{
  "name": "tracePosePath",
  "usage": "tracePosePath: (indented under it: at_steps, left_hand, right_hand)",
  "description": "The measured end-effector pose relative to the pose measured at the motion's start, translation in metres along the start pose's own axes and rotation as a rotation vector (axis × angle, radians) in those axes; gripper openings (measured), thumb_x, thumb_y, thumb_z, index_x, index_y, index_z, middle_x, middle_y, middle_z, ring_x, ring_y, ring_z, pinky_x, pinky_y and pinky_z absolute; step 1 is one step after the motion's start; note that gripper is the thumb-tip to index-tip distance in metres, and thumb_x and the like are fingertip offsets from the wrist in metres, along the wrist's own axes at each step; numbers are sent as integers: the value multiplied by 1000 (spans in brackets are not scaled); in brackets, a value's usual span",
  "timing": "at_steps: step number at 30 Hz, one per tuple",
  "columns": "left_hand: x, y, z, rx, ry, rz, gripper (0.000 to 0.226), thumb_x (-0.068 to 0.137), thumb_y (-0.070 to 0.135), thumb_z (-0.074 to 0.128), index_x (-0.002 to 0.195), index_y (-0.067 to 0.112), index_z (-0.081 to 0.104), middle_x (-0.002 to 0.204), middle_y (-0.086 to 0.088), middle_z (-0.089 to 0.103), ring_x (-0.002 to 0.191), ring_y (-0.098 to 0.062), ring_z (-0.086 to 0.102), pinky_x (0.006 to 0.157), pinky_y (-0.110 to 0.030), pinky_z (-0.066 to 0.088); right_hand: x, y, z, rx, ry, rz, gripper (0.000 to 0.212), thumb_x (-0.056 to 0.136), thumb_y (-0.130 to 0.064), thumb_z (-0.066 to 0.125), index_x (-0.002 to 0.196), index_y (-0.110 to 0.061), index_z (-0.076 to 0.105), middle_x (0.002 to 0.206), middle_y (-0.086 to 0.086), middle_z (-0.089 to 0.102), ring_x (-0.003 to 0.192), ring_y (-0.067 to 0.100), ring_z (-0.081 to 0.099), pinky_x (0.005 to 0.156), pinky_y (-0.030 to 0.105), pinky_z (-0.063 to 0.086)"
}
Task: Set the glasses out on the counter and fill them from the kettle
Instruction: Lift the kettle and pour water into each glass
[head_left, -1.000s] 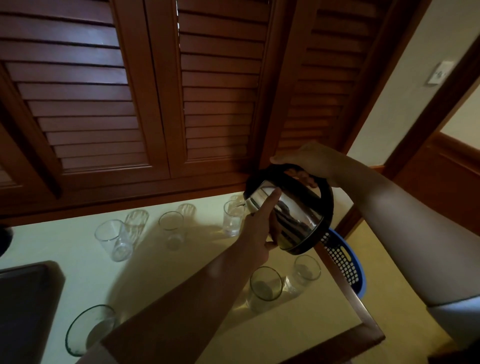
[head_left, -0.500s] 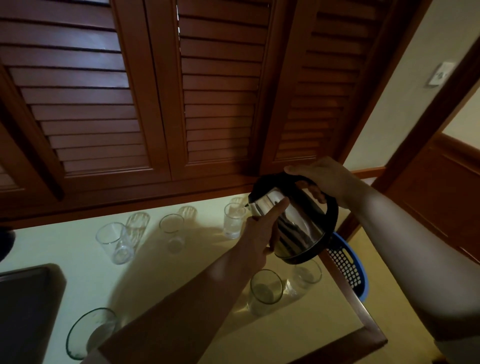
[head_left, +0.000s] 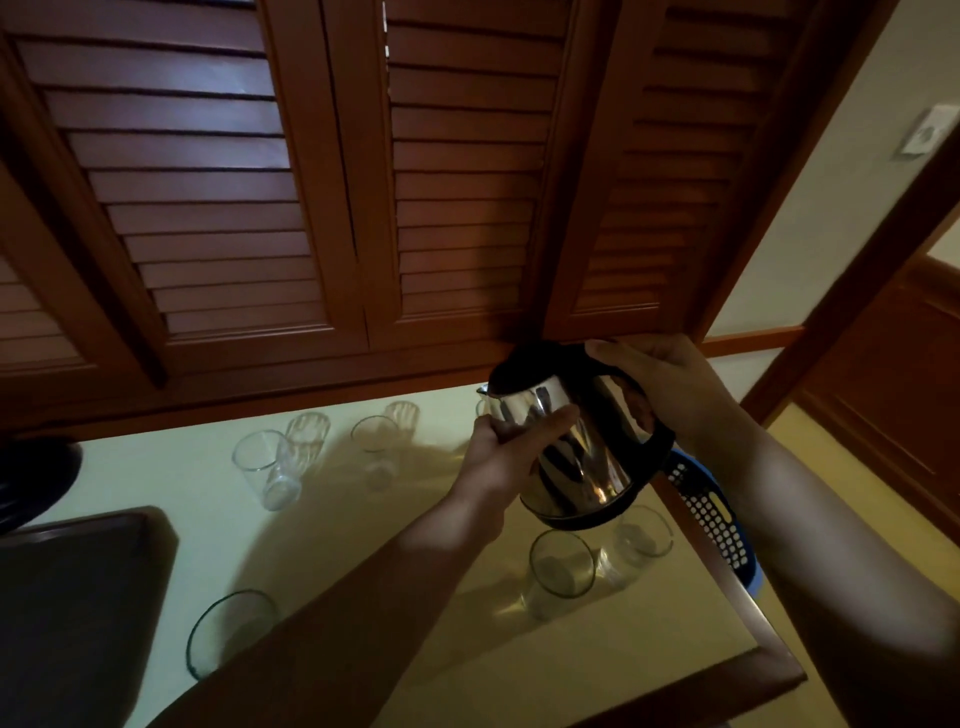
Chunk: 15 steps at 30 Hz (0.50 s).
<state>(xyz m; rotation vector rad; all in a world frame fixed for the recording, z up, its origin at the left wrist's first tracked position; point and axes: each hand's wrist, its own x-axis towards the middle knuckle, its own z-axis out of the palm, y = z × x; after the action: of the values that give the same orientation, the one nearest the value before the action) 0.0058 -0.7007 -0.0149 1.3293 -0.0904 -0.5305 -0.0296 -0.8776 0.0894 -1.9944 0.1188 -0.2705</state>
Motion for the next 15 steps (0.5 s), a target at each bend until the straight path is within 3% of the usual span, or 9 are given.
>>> tracePosePath:
  at_steps: [2, 5, 7, 10, 12, 15]
  left_hand:
    - [-7, 1, -10, -28, 2, 8, 27, 92, 28, 82, 106, 5, 76, 69, 6, 77, 59, -2, 71, 62, -17, 53]
    - [-19, 4, -24, -49, 26, 1, 19, 93, 28, 81, 99, 11, 75, 60, 11, 72, 52, 2, 65, 66, -22, 50]
    - [-25, 6, -35, -61, 50, 0, 19, 92, 31, 81, 100, 15, 75, 65, 11, 75, 59, 1, 70, 72, -26, 51]
    - [-34, 11, -48, -87, 125, -15, 44, 82, 44, 89, 112, 16, 74, 93, 4, 84, 91, -10, 79, 88, -35, 57]
    - [-39, 12, -56, -114, 167, -59, 71, 69, 56, 92, 123, 16, 68, 109, -1, 83, 105, -18, 78, 94, -40, 58]
    - [-43, 12, -68, -180, 187, -96, 71, 72, 54, 92, 126, 18, 66, 115, -4, 82, 104, -18, 77, 82, -36, 58]
  right_hand:
    - [2, -5, 11, 8, -23, 5, 42, 94, -42, 72, 58, -22, 69, 46, -6, 58, 39, 7, 54, 59, 29, 46]
    - [6, -15, 28, -13, -55, 6, 57, 79, -64, 75, 62, -9, 71, 58, 15, 65, 52, 33, 62, 69, 45, 52]
    - [9, -22, 40, -12, -67, 15, 62, 86, -56, 76, 68, 3, 67, 57, 14, 63, 48, 29, 59, 61, 37, 51]
    - [13, -32, 56, -33, -118, 35, 50, 95, -42, 72, 62, -6, 64, 42, -7, 50, 34, 7, 45, 46, 19, 39]
    - [17, -37, 68, -75, -143, 36, 53, 95, -44, 72, 71, 3, 67, 41, -7, 48, 34, 8, 42, 46, 20, 37]
    - [20, -49, 85, -113, -176, 52, 54, 93, -47, 73, 65, -1, 68, 40, -3, 46, 33, 12, 40, 45, 25, 37]
